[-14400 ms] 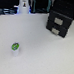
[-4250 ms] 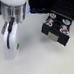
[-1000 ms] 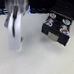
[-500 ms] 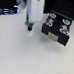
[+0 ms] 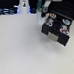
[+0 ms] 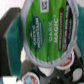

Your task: Open the kcup holder, insert the kcup into the holder, and close the kcup holder

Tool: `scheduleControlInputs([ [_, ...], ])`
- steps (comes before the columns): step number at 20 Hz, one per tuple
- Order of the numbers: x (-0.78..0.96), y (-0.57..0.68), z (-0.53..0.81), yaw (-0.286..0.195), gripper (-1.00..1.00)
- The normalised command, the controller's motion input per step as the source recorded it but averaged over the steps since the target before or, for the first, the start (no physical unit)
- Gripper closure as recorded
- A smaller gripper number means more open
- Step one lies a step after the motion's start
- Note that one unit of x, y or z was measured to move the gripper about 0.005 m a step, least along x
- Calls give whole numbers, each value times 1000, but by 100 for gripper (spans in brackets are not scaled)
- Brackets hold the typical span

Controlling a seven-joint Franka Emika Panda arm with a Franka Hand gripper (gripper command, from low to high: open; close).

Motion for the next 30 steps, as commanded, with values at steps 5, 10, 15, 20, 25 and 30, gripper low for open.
scheduleControlInputs([
  [5, 8, 677, 379, 15, 100],
  [10, 7, 670, 240, 23, 100],
  [15, -16, 658, 41, 32, 100],
  [20, 19, 609, -17, 51, 100],
  [25, -20, 466, -113, 84, 100],
  [30, 15, 345, -210, 93, 100],
])
